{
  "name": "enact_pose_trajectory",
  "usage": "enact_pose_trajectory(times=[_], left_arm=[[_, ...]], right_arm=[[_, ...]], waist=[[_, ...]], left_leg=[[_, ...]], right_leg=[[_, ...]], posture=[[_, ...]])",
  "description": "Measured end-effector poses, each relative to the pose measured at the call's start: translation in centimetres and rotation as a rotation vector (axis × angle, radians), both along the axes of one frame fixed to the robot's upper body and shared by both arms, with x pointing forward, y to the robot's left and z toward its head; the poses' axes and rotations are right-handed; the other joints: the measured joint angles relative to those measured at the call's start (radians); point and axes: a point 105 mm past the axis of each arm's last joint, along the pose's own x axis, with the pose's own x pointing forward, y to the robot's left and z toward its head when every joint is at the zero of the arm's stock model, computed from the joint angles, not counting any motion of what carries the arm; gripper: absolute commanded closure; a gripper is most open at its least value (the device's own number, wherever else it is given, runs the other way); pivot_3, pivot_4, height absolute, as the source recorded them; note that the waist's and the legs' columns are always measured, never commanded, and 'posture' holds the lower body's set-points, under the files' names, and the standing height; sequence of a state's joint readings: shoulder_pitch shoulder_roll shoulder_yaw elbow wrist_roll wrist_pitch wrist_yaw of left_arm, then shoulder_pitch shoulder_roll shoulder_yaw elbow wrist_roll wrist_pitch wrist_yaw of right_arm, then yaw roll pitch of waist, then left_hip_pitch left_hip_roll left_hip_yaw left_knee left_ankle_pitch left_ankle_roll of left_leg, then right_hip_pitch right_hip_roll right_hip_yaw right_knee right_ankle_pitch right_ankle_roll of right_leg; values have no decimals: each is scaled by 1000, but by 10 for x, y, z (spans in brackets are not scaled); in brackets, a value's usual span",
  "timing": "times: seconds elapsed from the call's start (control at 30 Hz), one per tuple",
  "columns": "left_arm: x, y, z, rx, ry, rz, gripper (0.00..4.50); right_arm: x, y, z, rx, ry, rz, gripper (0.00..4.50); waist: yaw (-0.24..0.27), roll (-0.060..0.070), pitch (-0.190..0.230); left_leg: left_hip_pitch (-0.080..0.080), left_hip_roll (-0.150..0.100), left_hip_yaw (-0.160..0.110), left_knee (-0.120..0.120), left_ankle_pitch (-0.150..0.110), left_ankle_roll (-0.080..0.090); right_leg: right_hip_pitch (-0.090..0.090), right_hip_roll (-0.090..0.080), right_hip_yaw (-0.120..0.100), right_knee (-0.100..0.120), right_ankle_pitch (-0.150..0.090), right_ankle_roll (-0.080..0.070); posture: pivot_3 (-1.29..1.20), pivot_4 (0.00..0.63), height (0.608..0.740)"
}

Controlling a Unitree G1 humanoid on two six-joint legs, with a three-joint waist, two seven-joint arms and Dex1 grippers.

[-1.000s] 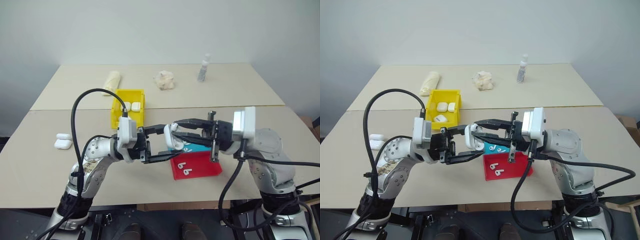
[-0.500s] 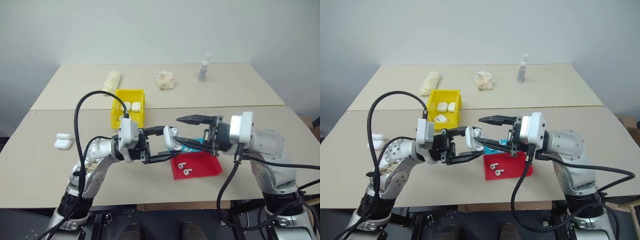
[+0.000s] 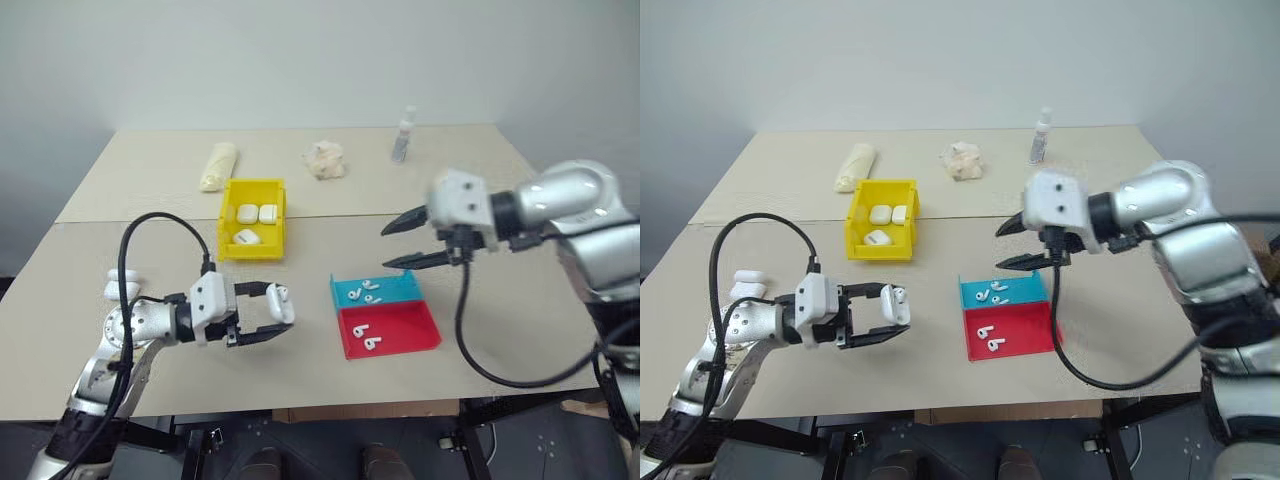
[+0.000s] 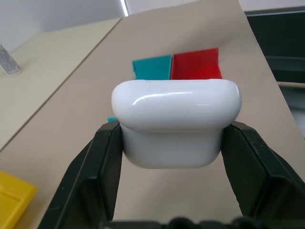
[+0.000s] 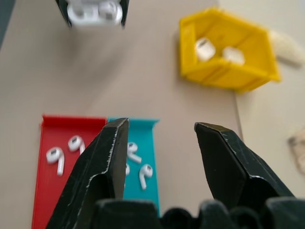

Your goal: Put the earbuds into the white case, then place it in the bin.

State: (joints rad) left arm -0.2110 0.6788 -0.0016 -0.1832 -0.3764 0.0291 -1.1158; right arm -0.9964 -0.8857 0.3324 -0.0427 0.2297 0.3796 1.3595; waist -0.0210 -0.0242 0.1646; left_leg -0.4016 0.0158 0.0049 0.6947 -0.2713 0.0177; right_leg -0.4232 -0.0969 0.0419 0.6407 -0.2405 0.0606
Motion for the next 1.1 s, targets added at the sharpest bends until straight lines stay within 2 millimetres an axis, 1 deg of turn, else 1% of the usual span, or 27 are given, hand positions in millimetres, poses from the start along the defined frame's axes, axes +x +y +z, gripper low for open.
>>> enact_pose_trajectory(times=[0.1, 0.17, 0.3, 0.4, 0.47, 0.6, 0.87, 1.1], left_arm=[[0, -1, -4, -1, 0, 19, 1722], [0, -4, -6, -23, 6, 33, 1722], [-2, -9, -9, -42, 5, 53, 1722], [-4, -11, -12, -45, 5, 67, 1722], [-5, -12, -12, -42, 0, 82, 1722], [-10, -16, -14, -52, 5, 88, 1722], [-12, -20, -10, -66, 6, 100, 1722], [-12, -20, -12, -65, 16, 107, 1722]], right_arm=[[21, 14, -11, -106, 53, -20, 1826], [33, 17, -24, -173, 80, -39, 1826], [51, 18, -58, -344, 91, -50, 1826], [61, 15, -75, -408, 95, -62, 1826], [64, 17, -84, -434, 100, -54, 1826], [72, 18, -93, -460, 97, -63, 1826], [78, 18, -108, -487, 85, -64, 1826], [81, 16, -109, -475, 78, -70, 1826]], waist=[[0, 0, 0], [2, 0, 0], [6, 0, 0], [5, 0, 0], [3, 0, 0], [-2, 0, 0], [-9, 1, 0], [-20, 1, 0]], left_leg=[[0, 0, 1, 0, 0, 0], [-2, 0, 1, 0, 0, 0], [-4, -1, 2, 0, 0, -1], [-4, -1, 3, 0, 1, -1], [-3, -1, 3, 0, 1, -2], [-3, -1, 3, 0, 1, -2], [-3, -1, 1, -1, 2, -3], [-2, -1, -1, -1, 2, -3]], right_leg=[[0, 0, -1, 1, 0, 0], [0, 0, -1, 3, 0, 0], [-2, -1, -2, 2, 0, 1], [-2, -1, -2, 3, 0, 0], [-2, -1, -2, 4, 0, 0], [-2, -1, -2, 4, 0, 0], [-2, -1, -2, 4, 0, 0], [-2, -1, -2, 5, 0, 0]], posture=[[0, 150, 740], [0, 150, 740], [0, 150, 740], [0, 150, 740], [0, 150, 740], [0, 150, 740], [0, 150, 740], [0, 150, 740]])
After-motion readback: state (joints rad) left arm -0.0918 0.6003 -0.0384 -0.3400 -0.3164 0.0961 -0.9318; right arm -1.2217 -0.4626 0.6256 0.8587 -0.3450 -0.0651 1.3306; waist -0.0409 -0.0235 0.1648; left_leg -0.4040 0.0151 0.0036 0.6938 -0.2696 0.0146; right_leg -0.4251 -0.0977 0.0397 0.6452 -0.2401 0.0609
